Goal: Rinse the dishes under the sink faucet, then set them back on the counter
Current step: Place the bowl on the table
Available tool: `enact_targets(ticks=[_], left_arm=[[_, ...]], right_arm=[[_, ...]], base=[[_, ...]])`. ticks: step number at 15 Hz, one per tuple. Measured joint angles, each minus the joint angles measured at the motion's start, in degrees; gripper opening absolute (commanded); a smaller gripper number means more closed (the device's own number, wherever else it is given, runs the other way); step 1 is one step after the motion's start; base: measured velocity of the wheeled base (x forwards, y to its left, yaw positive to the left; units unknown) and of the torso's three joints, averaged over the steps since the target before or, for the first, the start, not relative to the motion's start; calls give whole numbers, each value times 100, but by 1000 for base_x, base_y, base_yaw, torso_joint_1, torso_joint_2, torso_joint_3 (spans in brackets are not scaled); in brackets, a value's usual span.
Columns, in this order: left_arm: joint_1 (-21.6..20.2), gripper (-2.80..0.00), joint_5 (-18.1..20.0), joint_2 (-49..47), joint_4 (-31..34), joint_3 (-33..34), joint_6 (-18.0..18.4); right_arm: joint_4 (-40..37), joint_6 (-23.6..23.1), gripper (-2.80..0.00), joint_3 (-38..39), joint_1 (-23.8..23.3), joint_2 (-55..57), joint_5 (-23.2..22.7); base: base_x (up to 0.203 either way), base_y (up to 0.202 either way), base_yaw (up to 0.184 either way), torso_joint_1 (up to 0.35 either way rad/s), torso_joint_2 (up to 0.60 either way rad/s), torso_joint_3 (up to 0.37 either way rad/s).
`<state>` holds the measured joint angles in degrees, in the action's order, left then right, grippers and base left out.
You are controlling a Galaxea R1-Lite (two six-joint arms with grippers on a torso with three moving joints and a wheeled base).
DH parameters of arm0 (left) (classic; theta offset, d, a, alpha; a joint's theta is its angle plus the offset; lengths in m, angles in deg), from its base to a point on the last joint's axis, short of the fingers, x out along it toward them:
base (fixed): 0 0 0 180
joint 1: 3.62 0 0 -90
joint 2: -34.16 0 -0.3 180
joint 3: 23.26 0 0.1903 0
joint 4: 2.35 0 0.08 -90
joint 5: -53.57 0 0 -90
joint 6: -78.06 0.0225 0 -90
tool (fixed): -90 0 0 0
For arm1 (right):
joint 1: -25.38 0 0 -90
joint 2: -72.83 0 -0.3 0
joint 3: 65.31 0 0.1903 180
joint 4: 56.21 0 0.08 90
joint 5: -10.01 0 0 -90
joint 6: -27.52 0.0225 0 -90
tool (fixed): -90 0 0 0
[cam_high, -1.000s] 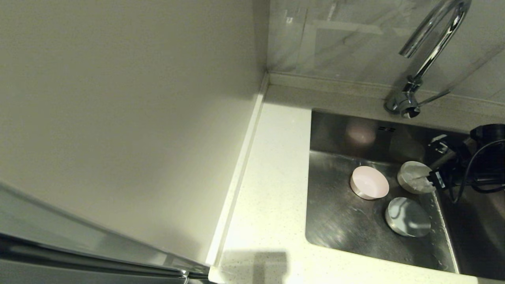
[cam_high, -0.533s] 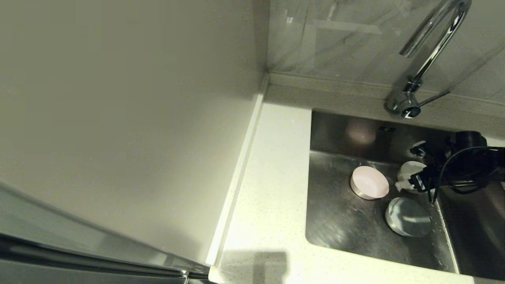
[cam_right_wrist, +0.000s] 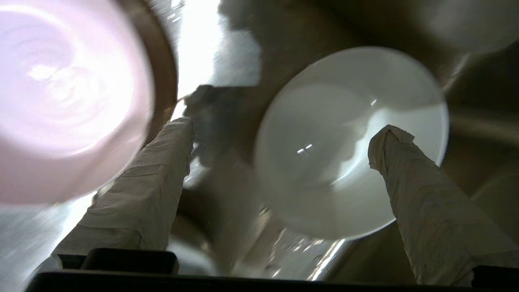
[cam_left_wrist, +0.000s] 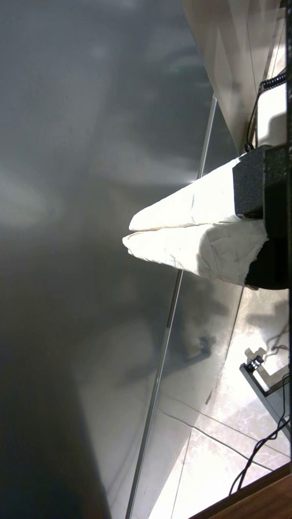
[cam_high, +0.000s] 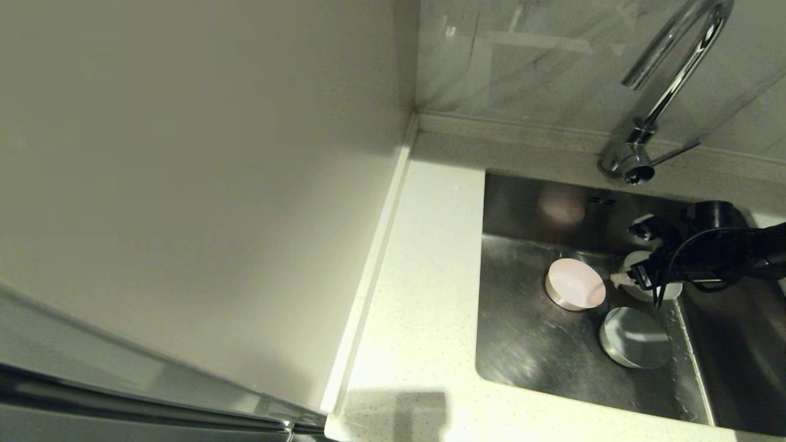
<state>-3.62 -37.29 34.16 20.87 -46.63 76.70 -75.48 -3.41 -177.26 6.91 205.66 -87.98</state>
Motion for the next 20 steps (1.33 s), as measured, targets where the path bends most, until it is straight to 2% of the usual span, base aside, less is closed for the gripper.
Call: enact_targets(ticks=[3, 14, 15, 20], left_arm=[[0, -280, -5, 0, -1, 0, -1], [0, -280, 1, 0, 2, 0, -1], [2, -280, 1, 0, -1, 0, 2], [2, -280, -2, 0, -1, 0, -1]], right_arm=[[424, -32, 0, -22, -5, 154, 58], [690, -85, 0, -157, -27, 609, 230], [687, -88, -280, -176, -29, 638, 276], [690, -79, -280, -269, -33, 680, 361]], base=[[0, 0, 0, 0, 0, 0], [0, 0, 0, 0, 0, 0], [0, 0, 0, 0, 0, 0], [0, 0, 0, 0, 0, 0]])
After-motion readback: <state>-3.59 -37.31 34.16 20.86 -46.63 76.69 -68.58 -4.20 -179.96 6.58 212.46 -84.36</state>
